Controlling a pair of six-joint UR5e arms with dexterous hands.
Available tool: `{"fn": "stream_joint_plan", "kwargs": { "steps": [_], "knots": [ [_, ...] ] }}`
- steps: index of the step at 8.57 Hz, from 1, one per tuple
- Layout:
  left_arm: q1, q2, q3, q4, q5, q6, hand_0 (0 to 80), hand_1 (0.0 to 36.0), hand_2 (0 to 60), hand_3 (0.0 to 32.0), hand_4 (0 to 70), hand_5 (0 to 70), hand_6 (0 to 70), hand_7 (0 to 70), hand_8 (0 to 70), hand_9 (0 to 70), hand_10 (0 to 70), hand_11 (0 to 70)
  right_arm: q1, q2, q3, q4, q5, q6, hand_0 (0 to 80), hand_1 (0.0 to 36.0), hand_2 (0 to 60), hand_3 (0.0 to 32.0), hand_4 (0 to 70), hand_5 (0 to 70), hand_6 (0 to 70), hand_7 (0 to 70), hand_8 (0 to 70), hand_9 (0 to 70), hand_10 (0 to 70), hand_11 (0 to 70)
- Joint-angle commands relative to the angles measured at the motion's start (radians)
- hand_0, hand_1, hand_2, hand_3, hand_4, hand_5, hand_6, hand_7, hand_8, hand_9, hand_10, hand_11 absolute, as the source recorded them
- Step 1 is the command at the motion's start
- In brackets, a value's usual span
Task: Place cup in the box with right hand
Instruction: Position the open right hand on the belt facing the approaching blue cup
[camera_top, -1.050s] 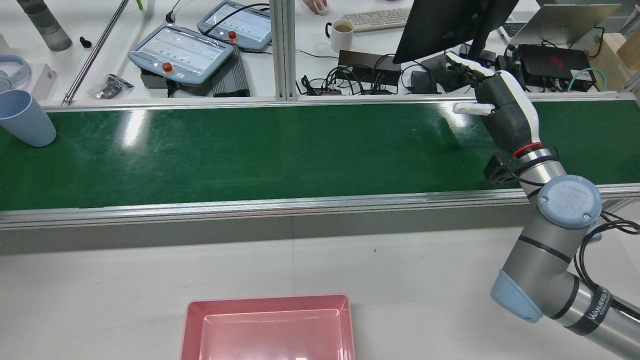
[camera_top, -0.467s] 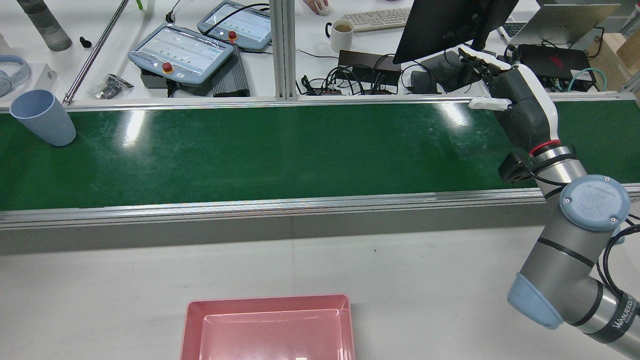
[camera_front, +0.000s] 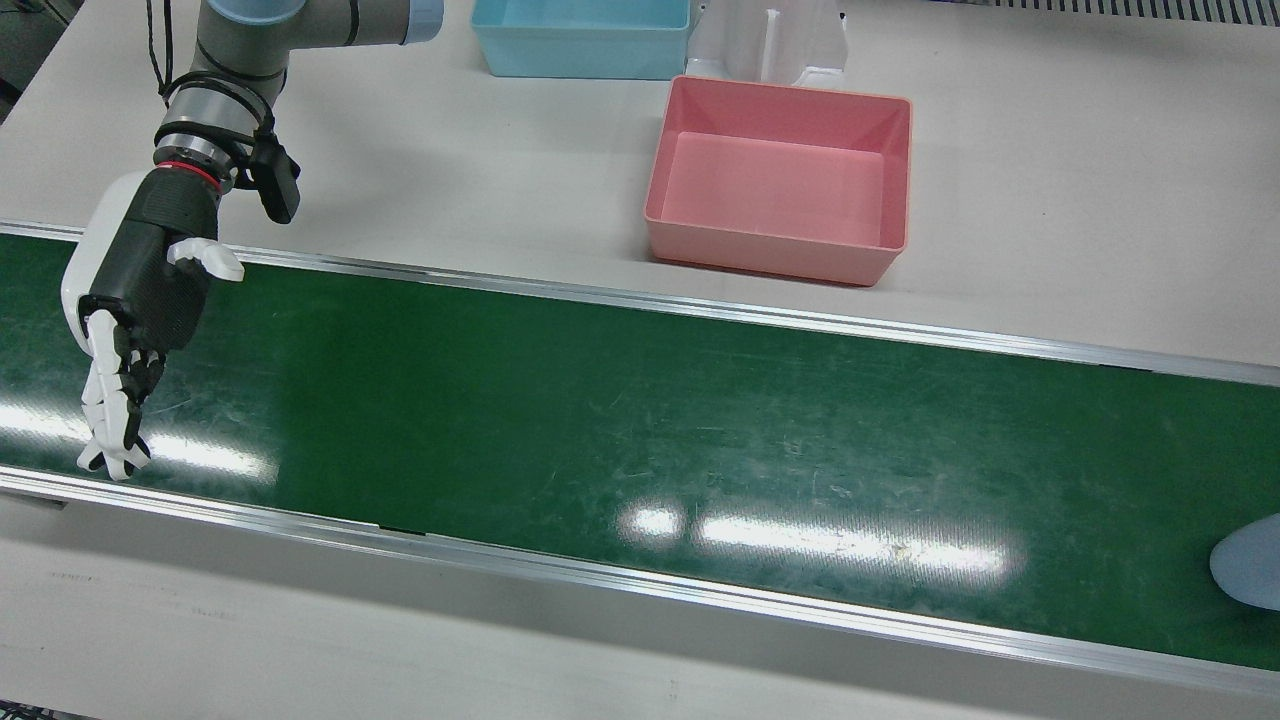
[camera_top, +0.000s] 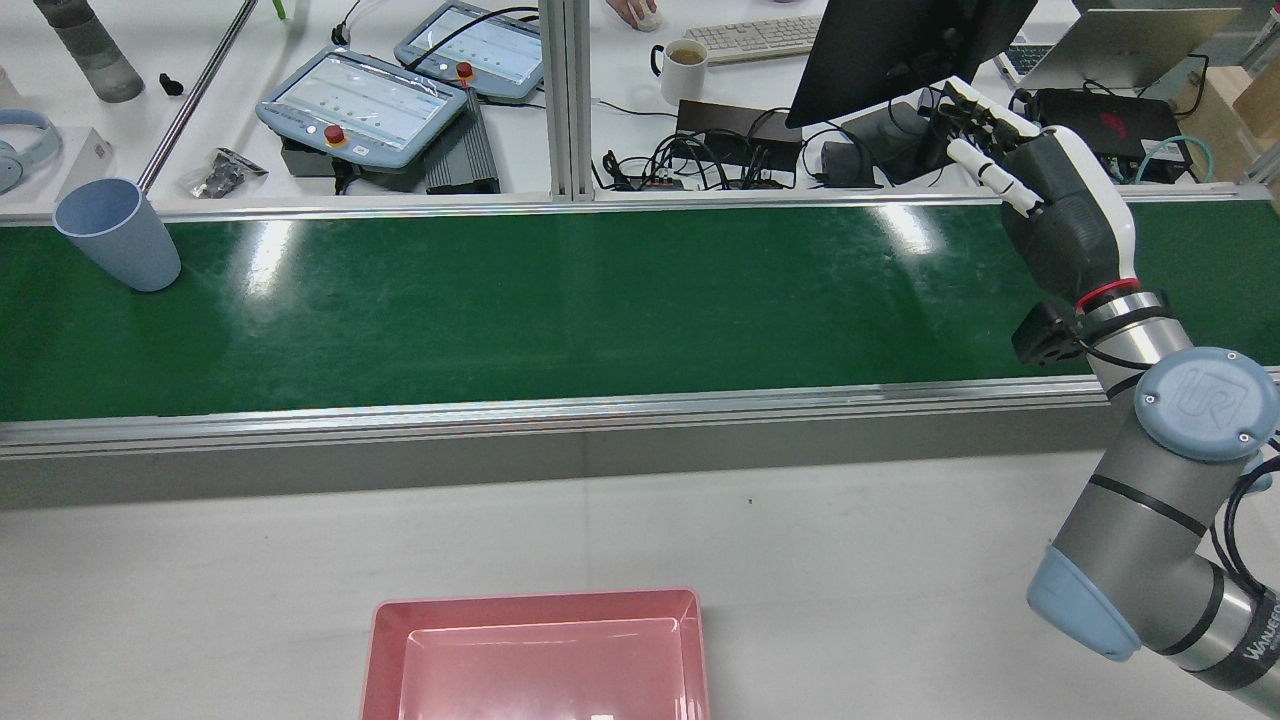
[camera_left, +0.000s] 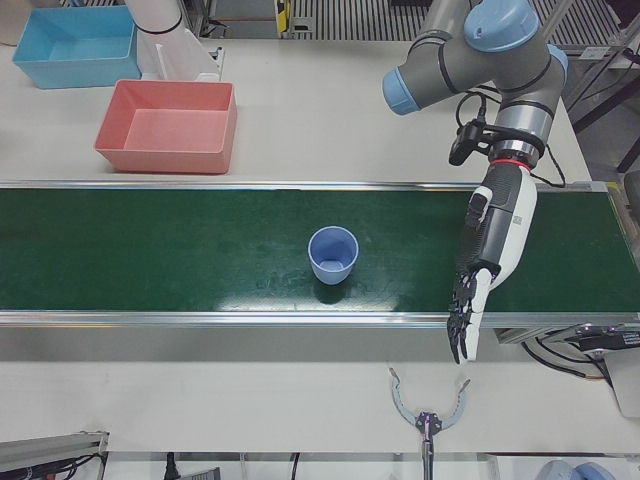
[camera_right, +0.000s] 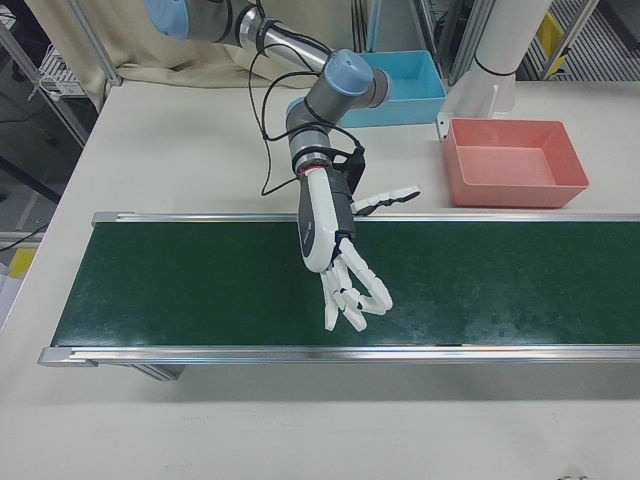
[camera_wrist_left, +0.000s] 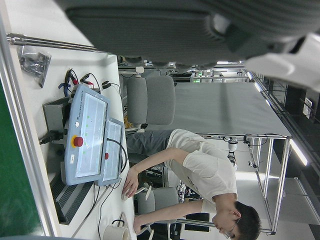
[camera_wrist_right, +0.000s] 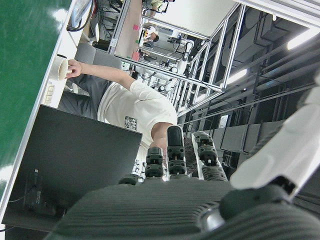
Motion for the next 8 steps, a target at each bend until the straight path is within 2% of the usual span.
{"fn": "stream_joint_plan", "kwargs": {
  "steps": [1,2,4,5,6,7,8],
  "knots": [
    [0.0,-0.001,0.001,0.0,0.0,0.0,0.0,0.0,0.0,0.0,0.0,0.0,0.0,0.0,0.0,0.0,0.0,0.0,0.01,-0.052,0.042,-0.024,-0.003,0.026,34.6,4.3,10.3,0.0,2.6,2.0,6.8,33.3,6.5,16.2,0.0,0.0],
    [0.0,-0.001,0.001,0.0,0.0,0.0,0.0,0.0,0.0,0.0,0.0,0.0,0.0,0.0,0.0,0.0,0.0,0.0,0.011,-0.052,0.045,-0.027,-0.001,0.031,43.0,0.0,0.0,0.0,6.4,1.9,7.4,36.0,6.8,17.1,0.0,0.0],
    [0.0,-0.001,0.001,0.0,0.0,0.0,0.0,0.0,0.0,0.0,0.0,0.0,0.0,0.0,0.0,0.0,0.0,0.0,-0.001,-0.047,0.064,-0.027,0.002,0.026,43.8,0.0,0.0,0.0,10.8,1.8,8.2,41.1,7.0,18.2,0.0,0.0],
    [0.002,-0.001,0.001,0.0,0.0,0.0,0.0,0.0,0.0,0.0,0.0,0.0,0.0,0.0,0.0,0.0,0.0,0.0,0.01,-0.046,0.074,-0.027,0.0,0.029,25.8,11.6,28.8,0.0,0.0,1.8,8.1,40.2,6.8,17.9,0.0,0.0],
    [0.002,-0.001,0.002,0.0,0.0,0.0,0.0,0.0,0.0,0.0,0.0,0.0,0.0,0.0,0.0,0.0,0.0,0.0,0.013,-0.052,0.108,-0.047,0.002,0.026,31.5,12.3,27.5,0.0,0.0,1.9,8.0,40.0,6.6,17.6,0.0,0.0],
    [0.002,-0.003,0.002,0.0,0.0,0.0,0.0,0.0,0.0,0.0,0.0,0.0,0.0,0.0,0.0,0.0,0.0,0.0,0.005,-0.05,0.114,-0.089,-0.001,0.032,32.9,12.5,25.9,0.0,0.0,2.2,7.2,35.2,6.4,16.5,0.0,0.0],
    [0.002,-0.003,0.002,0.0,0.0,0.0,0.0,0.0,0.0,0.0,0.0,0.0,0.0,0.0,0.0,0.0,0.0,0.0,-0.019,-0.05,0.142,-0.093,0.002,0.023,33.9,13.0,26.4,0.0,0.0,2.3,7.2,35.2,6.1,16.1,0.0,0.0]
  ]
}}
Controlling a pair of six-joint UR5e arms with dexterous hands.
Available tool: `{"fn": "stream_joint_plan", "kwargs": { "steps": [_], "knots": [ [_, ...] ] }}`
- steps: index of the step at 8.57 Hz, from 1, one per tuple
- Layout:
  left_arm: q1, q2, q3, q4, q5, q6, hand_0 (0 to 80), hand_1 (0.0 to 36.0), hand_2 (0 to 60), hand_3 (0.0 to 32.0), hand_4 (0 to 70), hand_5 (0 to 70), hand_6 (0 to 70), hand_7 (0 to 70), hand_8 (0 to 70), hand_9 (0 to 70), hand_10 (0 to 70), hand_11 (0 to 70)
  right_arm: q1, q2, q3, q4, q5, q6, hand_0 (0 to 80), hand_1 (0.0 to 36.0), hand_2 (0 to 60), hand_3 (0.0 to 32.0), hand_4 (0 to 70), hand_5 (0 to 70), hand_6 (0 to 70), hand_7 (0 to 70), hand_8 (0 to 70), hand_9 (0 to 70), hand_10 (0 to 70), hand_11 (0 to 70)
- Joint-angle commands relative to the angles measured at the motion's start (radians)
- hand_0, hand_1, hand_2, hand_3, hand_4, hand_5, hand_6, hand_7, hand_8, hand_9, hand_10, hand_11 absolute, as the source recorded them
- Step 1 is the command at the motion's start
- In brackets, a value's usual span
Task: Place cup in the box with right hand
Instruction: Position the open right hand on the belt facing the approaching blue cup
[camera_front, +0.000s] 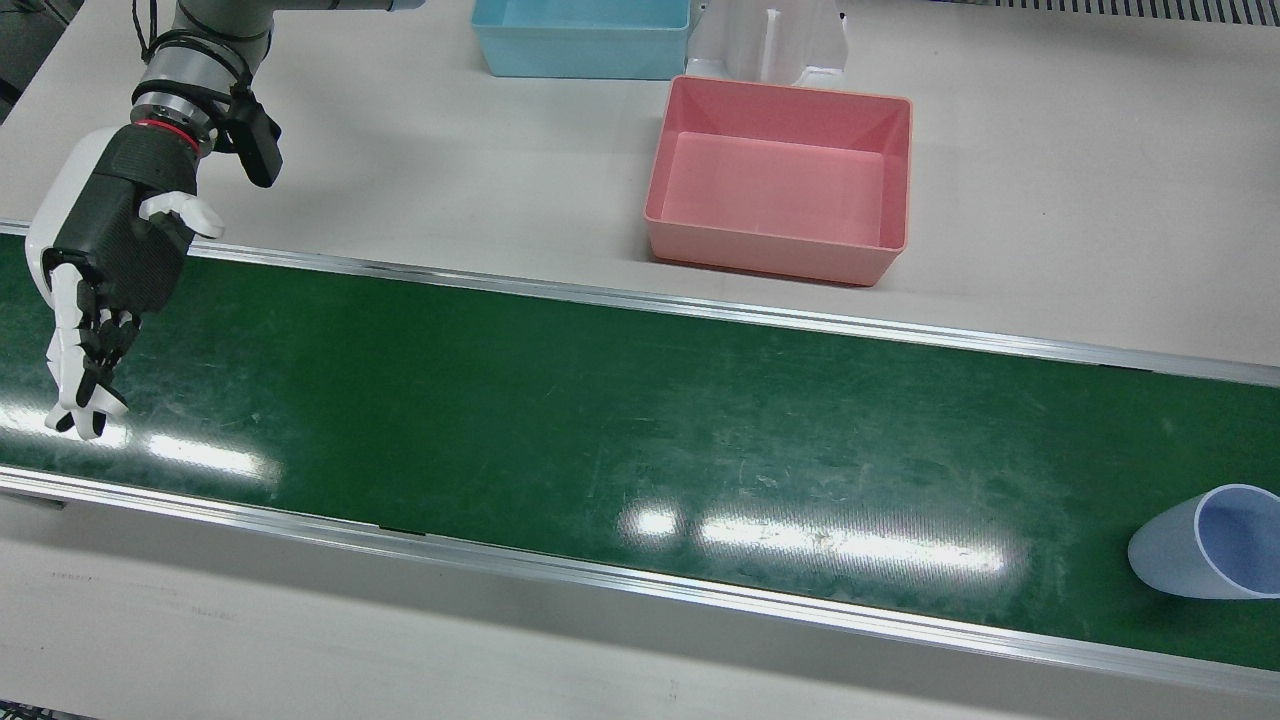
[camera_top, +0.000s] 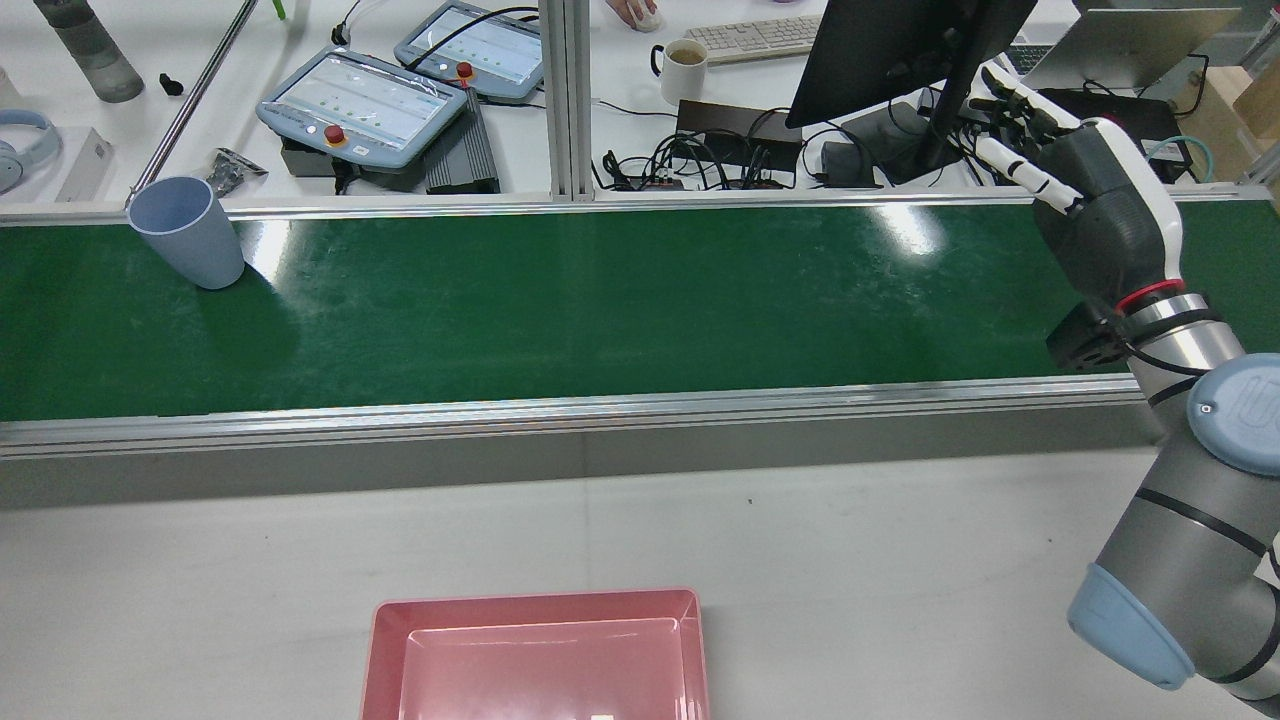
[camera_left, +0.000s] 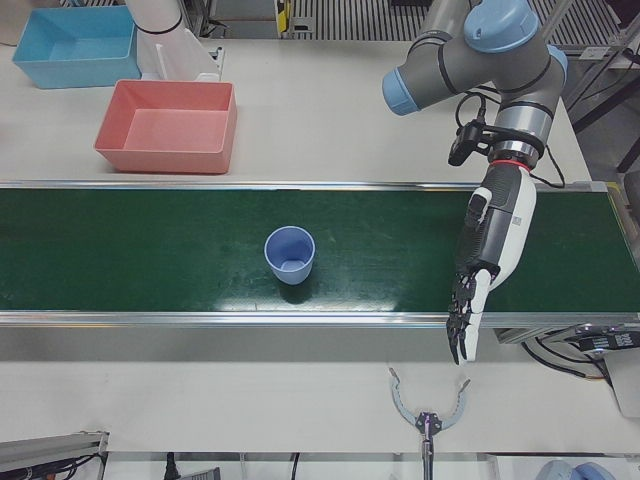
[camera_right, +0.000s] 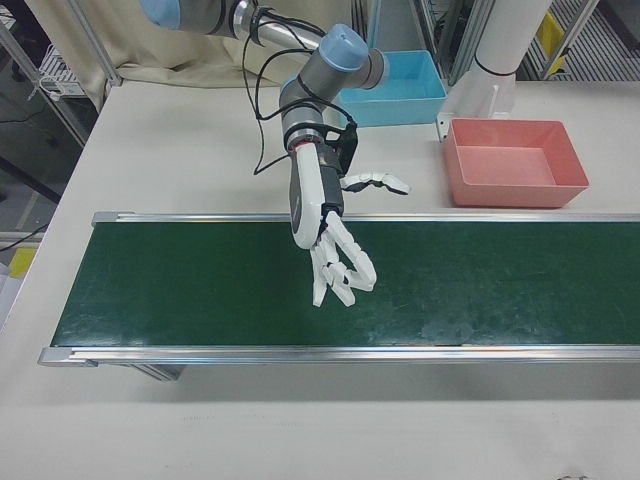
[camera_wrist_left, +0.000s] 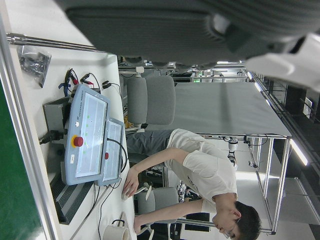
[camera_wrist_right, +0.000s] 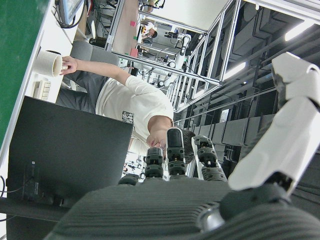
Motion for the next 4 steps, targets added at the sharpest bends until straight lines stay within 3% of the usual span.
{"fn": "stream_joint_plan", "kwargs": {
  "steps": [1,3,4],
  "knots": [
    [0.0,-0.001,0.002,0.002,-0.002,0.0,0.0,0.0,0.0,0.0,0.0,0.0,0.0,0.0,0.0,0.0,0.0,0.0,-0.057,0.005,0.036,-0.042,0.006,-0.009,33.2,12.8,27.1,0.0,0.0,2.2,7.7,37.7,6.3,16.7,0.0,0.0],
    [0.0,-0.001,0.002,0.0,0.0,0.0,0.0,0.0,0.0,0.0,0.0,0.0,0.0,0.0,0.0,0.0,0.0,0.0,-0.061,0.034,-0.038,-0.042,0.011,-0.026,29.7,11.4,27.0,0.0,0.3,1.7,9.0,44.1,7.2,18.9,0.0,0.0],
    [0.0,-0.002,0.002,0.0,0.0,0.0,0.0,0.0,0.0,0.0,0.0,0.0,0.0,0.0,0.0,0.0,0.0,0.0,-0.06,0.057,-0.063,-0.043,0.012,-0.027,30.7,11.3,27.5,0.0,5.0,1.6,10.1,49.8,7.8,20.6,0.0,0.0]
  ]
}}
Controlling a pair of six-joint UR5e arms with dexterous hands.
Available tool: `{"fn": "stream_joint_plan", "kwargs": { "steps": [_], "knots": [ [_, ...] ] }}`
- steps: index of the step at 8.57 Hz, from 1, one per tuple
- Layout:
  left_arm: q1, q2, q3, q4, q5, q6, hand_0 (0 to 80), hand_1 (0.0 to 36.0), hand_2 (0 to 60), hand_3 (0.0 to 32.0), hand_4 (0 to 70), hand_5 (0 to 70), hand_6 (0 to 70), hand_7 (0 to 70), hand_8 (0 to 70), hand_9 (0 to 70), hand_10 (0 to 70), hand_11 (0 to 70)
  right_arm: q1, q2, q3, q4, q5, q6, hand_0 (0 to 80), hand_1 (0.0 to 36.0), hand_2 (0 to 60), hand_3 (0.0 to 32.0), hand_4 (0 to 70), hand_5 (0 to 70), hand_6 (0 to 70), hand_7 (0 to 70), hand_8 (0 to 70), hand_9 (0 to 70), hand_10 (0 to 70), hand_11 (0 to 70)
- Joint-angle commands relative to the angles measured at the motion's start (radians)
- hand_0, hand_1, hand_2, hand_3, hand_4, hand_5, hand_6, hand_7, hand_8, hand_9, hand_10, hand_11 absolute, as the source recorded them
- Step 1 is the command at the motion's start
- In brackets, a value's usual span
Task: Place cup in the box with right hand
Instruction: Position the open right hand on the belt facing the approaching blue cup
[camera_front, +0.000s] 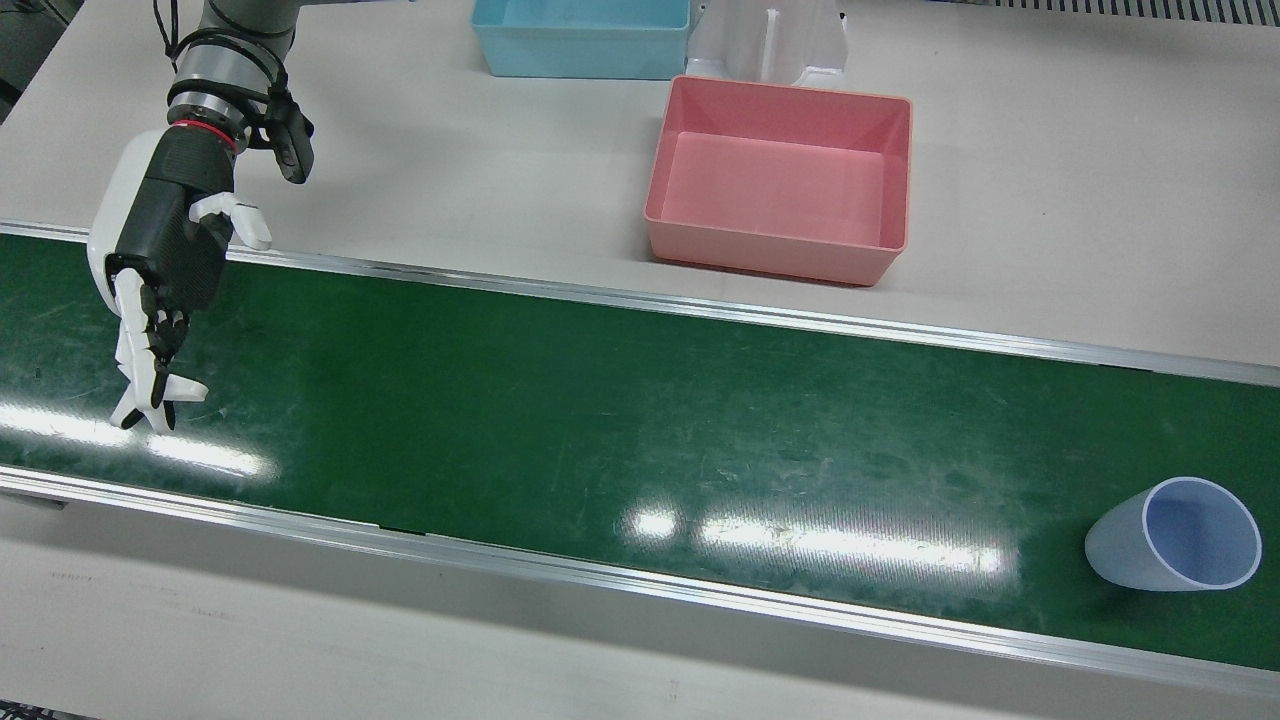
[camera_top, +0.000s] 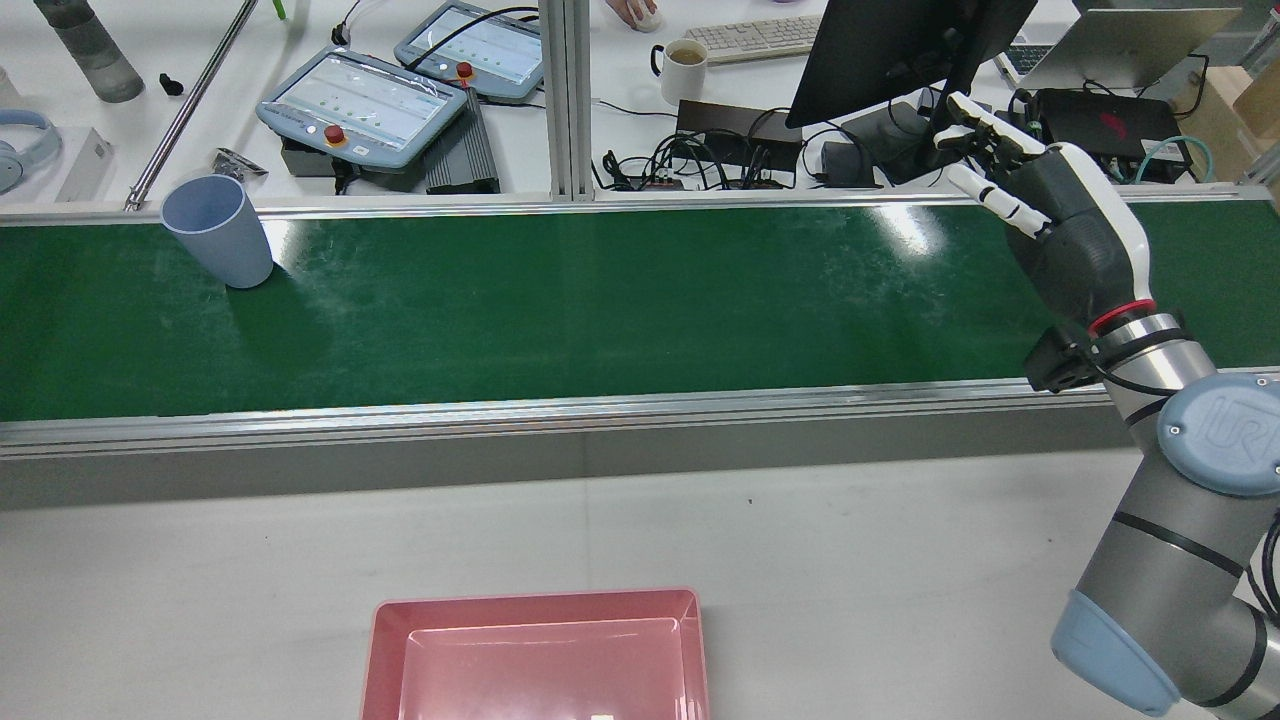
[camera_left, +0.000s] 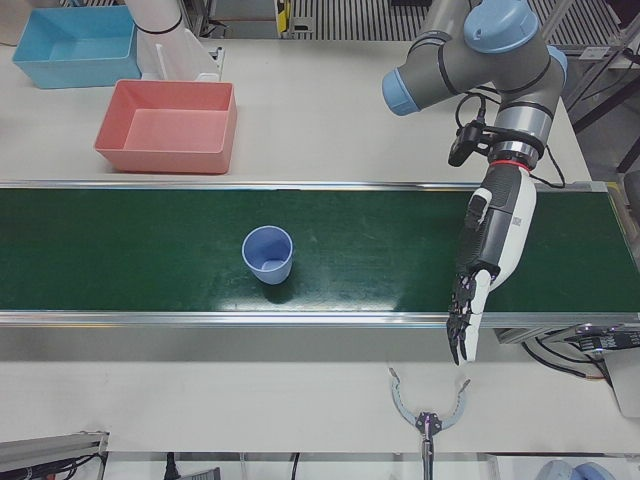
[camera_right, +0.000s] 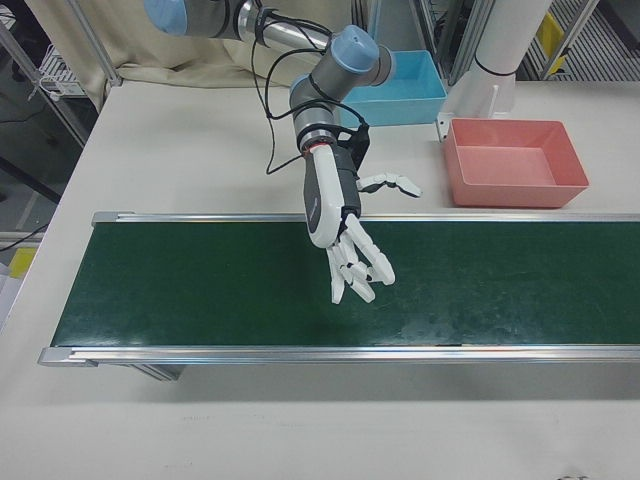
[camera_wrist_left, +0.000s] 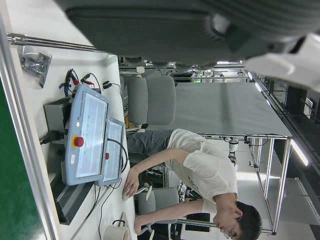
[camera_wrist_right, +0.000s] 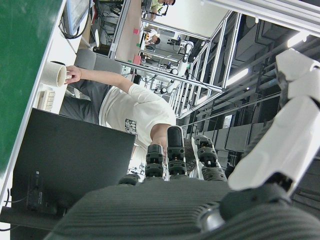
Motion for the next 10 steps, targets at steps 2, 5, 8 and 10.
{"fn": "stream_joint_plan", "kwargs": {
  "steps": [2,5,8,10],
  "knots": [
    [0.0,-0.002,0.0,0.001,0.0,0.0,0.0,0.0,0.0,0.0,0.0,0.0,0.0,0.0,0.0,0.0,0.0,0.0,0.023,0.114,-0.134,0.001,0.004,-0.006,27.0,10.3,27.4,0.0,7.1,1.4,10.7,52.5,8.3,21.8,0.0,0.0],
    [0.0,-0.003,0.0,0.001,0.0,0.0,0.0,0.0,0.0,0.0,0.0,0.0,0.0,0.0,0.0,0.0,0.0,0.0,0.013,0.16,-0.185,0.017,0.003,-0.013,33.4,15.2,38.6,0.0,0.0,3.3,10.5,47.8,9.7,22.2,0.0,0.0],
    [0.0,-0.002,0.0,0.001,0.0,0.0,0.0,0.0,0.0,0.0,0.0,0.0,0.0,0.0,0.0,0.0,0.0,0.0,0.009,0.171,-0.246,0.119,-0.009,-0.018,41.1,6.7,13.1,0.0,6.3,3.1,9.6,43.5,8.9,20.3,0.0,0.0],
    [0.0,-0.003,0.002,0.001,0.0,0.0,0.0,0.0,0.0,0.0,0.0,0.0,0.0,0.0,0.0,0.0,0.0,0.0,0.003,0.171,-0.249,0.116,-0.011,-0.023,42.0,0.0,0.0,0.0,15.0,1.3,8.7,42.8,7.6,18.9,0.0,0.0]
  ]
}}
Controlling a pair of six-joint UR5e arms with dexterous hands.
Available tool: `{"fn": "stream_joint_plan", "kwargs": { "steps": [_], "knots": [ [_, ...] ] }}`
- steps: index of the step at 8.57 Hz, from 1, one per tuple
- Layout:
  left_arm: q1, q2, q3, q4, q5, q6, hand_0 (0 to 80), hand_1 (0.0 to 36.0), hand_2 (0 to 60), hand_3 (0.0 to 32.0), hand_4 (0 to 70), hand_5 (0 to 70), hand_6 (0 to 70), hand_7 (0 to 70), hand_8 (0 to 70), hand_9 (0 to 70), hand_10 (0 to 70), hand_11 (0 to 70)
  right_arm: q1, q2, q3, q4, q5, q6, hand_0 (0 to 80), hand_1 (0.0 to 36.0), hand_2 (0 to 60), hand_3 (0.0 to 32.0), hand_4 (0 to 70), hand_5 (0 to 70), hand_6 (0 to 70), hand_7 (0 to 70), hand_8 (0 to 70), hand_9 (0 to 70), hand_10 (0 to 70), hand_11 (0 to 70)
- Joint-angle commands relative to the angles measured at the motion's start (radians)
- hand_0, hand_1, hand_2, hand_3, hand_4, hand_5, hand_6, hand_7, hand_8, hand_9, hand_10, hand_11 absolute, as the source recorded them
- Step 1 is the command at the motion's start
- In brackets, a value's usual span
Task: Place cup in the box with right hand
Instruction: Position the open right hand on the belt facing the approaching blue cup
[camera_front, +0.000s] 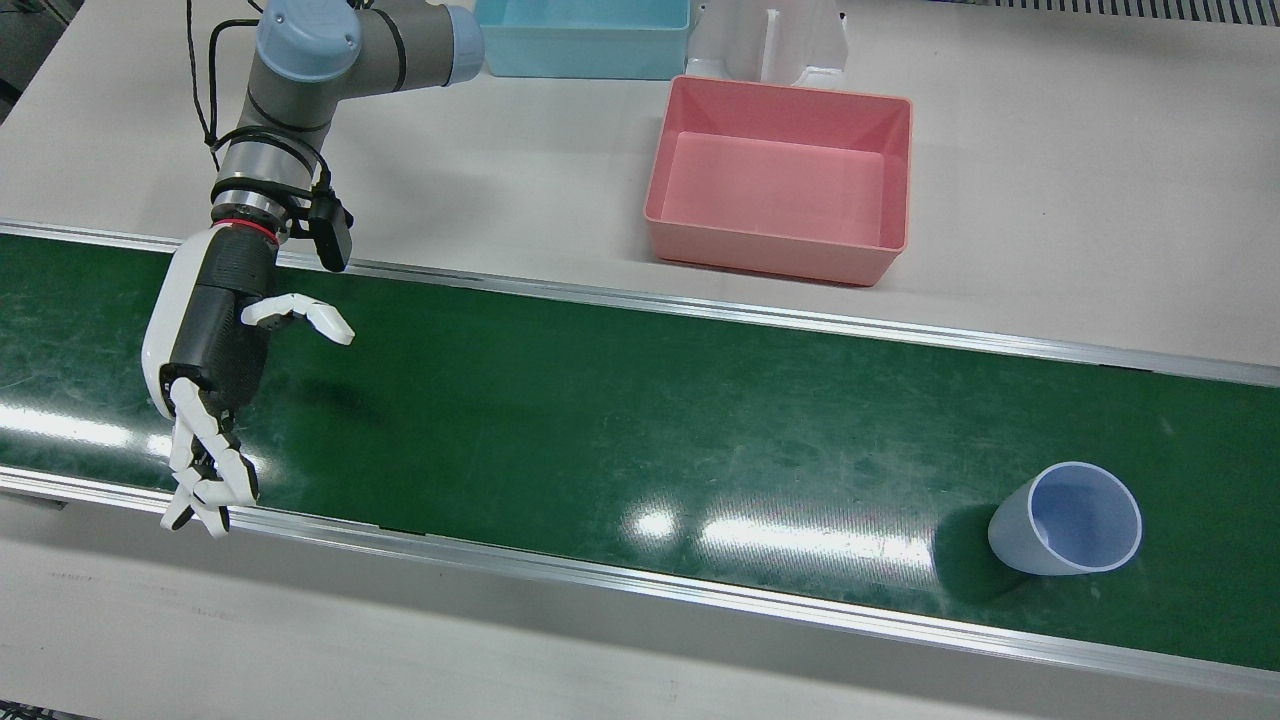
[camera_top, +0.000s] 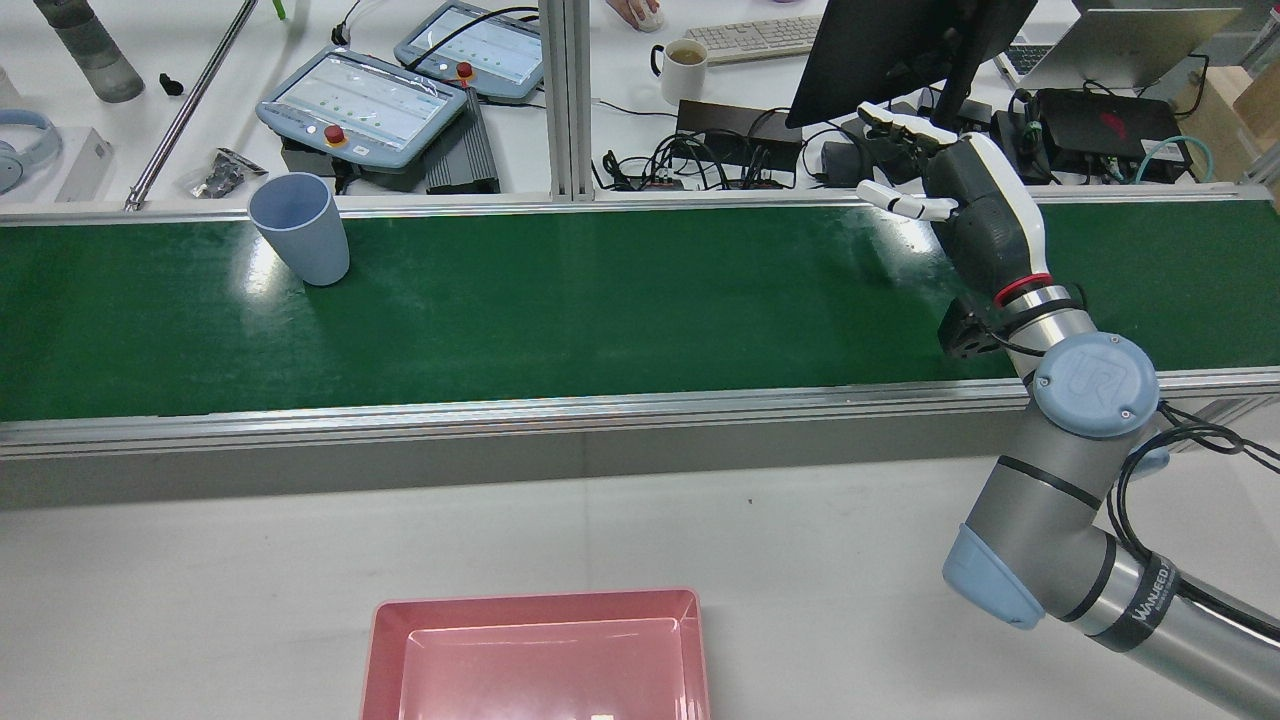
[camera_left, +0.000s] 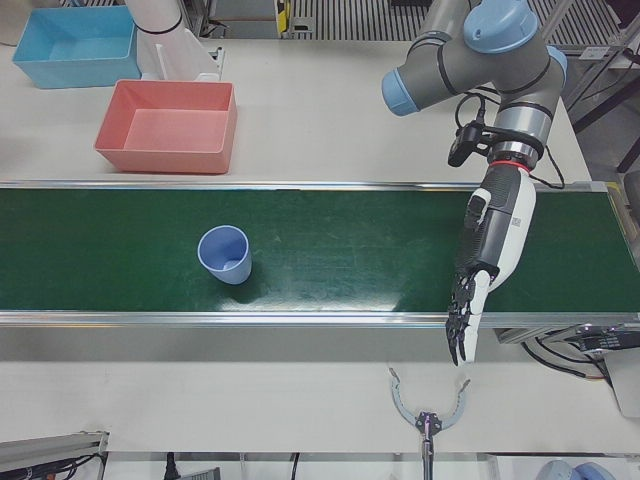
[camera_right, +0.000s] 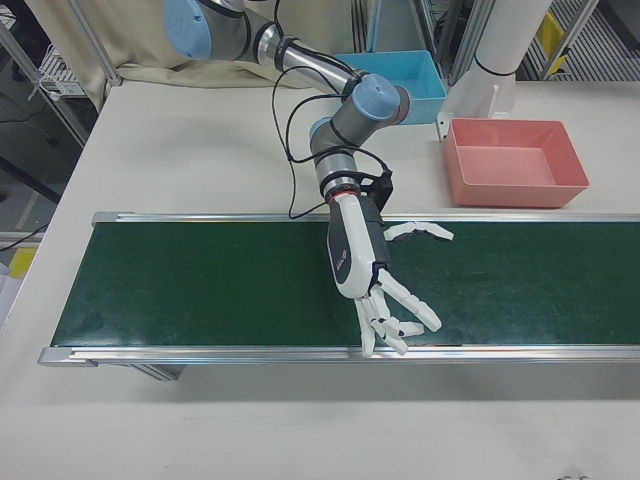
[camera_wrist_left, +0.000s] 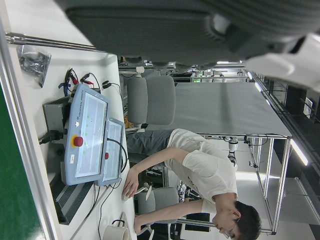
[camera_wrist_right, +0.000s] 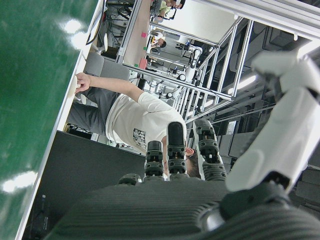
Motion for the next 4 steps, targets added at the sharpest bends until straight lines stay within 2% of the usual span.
{"fn": "stream_joint_plan", "kwargs": {
  "steps": [1,2,3,4],
  "knots": [
    [0.0,0.0,0.001,0.0,0.0,0.0,0.0,0.0,0.0,0.0,0.0,0.0,0.0,0.0,0.0,0.0,0.0,0.0,-0.007,-0.001,-0.002,0.01,-0.004,-0.003,41.9,0.0,0.0,0.0,12.2,1.1,6.8,35.2,6.3,16.2,0.0,0.0],
    [0.0,0.0,0.001,0.0,0.0,0.0,0.0,0.0,0.0,0.0,0.0,0.0,0.0,0.0,0.0,0.0,0.0,0.0,-0.005,-0.001,0.003,0.01,-0.005,-0.002,44.6,0.0,0.0,3.0,9.6,1.5,5.4,29.8,5.7,14.4,0.0,0.0],
    [0.0,0.001,0.001,0.0,0.0,0.0,0.0,0.0,0.0,0.0,0.0,0.0,0.0,0.0,0.0,0.0,0.0,0.0,-0.005,-0.001,0.003,0.008,-0.007,-0.002,34.5,7.2,11.3,6.0,1.5,1.9,4.9,28.0,5.6,13.9,0.0,0.0],
    [0.0,0.0,0.001,0.0,0.0,0.0,0.0,0.0,0.0,0.0,0.0,0.0,0.0,0.0,0.0,0.0,0.0,0.0,-0.005,-0.001,-0.007,0.01,-0.005,-0.003,35.4,9.9,14.8,6.6,0.0,2.2,5.2,29.0,6.2,14.8,0.0,0.0]
  ]
}}
